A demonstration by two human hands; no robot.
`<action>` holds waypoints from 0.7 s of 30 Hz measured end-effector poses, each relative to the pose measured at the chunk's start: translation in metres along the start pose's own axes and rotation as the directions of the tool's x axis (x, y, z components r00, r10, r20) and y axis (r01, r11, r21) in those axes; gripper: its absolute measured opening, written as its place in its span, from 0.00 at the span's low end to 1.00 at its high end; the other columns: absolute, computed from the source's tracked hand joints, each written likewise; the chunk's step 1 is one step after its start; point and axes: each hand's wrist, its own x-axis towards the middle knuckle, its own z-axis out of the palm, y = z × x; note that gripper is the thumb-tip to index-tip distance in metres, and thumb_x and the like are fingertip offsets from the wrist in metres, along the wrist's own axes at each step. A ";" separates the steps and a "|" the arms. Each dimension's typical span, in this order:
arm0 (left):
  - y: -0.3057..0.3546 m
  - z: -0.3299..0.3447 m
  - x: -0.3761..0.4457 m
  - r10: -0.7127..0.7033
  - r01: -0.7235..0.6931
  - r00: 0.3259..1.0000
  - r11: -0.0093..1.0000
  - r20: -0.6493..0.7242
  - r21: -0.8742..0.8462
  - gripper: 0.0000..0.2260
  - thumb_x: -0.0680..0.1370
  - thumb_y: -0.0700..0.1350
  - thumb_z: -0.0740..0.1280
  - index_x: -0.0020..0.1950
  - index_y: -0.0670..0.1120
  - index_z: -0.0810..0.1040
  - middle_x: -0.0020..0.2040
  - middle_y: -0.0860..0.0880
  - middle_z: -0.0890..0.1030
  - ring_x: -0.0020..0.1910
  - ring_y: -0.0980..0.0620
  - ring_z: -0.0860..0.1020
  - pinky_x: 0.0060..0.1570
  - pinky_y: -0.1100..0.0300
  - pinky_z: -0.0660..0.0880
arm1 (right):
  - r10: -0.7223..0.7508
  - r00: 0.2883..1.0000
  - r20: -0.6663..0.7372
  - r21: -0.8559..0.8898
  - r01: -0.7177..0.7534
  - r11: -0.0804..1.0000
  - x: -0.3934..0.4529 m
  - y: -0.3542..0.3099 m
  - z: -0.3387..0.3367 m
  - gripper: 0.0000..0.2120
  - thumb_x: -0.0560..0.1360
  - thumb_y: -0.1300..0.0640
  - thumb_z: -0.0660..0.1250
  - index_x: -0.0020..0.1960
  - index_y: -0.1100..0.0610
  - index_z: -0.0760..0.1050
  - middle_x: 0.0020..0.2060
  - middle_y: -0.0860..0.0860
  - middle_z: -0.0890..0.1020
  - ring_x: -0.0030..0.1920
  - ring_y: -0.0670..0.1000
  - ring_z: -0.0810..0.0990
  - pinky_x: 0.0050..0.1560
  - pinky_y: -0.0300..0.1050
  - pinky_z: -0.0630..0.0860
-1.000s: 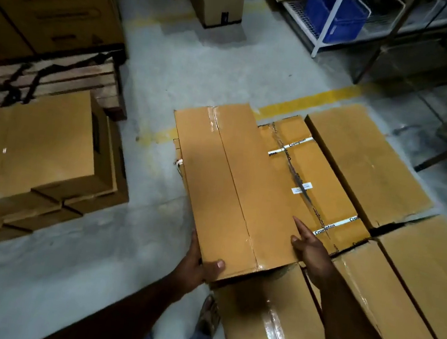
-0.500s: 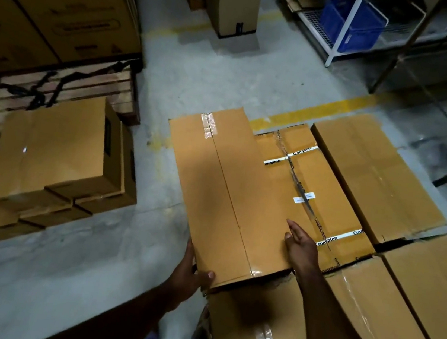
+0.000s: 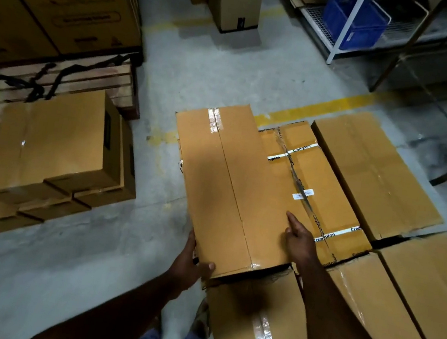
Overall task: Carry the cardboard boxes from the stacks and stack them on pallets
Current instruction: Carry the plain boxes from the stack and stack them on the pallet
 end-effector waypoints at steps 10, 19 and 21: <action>0.002 -0.005 0.000 0.042 -0.039 0.998 0.995 -0.035 0.096 0.34 0.80 0.49 0.72 0.77 0.66 0.55 0.68 0.59 0.73 0.62 0.56 0.77 0.55 0.63 0.78 | -0.138 0.965 -0.222 -0.295 0.068 0.953 -0.015 -0.003 0.030 0.26 0.81 0.60 0.66 0.78 0.52 0.69 0.72 0.55 0.76 0.73 0.62 0.72 0.69 0.58 0.72; 0.016 -0.114 -0.014 0.214 -0.119 0.911 0.955 -0.353 0.272 0.20 0.81 0.45 0.71 0.72 0.44 0.76 0.68 0.46 0.79 0.68 0.46 0.77 0.64 0.56 0.73 | -0.481 0.872 0.090 -0.109 0.489 0.866 -0.090 -0.108 0.184 0.21 0.82 0.60 0.63 0.73 0.47 0.75 0.64 0.44 0.82 0.63 0.47 0.80 0.65 0.50 0.79; 0.011 -0.157 -0.025 0.213 -0.140 0.883 0.970 -0.419 0.198 0.16 0.81 0.43 0.72 0.68 0.43 0.79 0.63 0.47 0.82 0.63 0.47 0.80 0.64 0.53 0.76 | -0.464 0.874 0.141 -0.051 0.475 0.879 -0.099 -0.129 0.223 0.19 0.82 0.59 0.64 0.71 0.49 0.78 0.64 0.45 0.83 0.63 0.44 0.81 0.66 0.49 0.79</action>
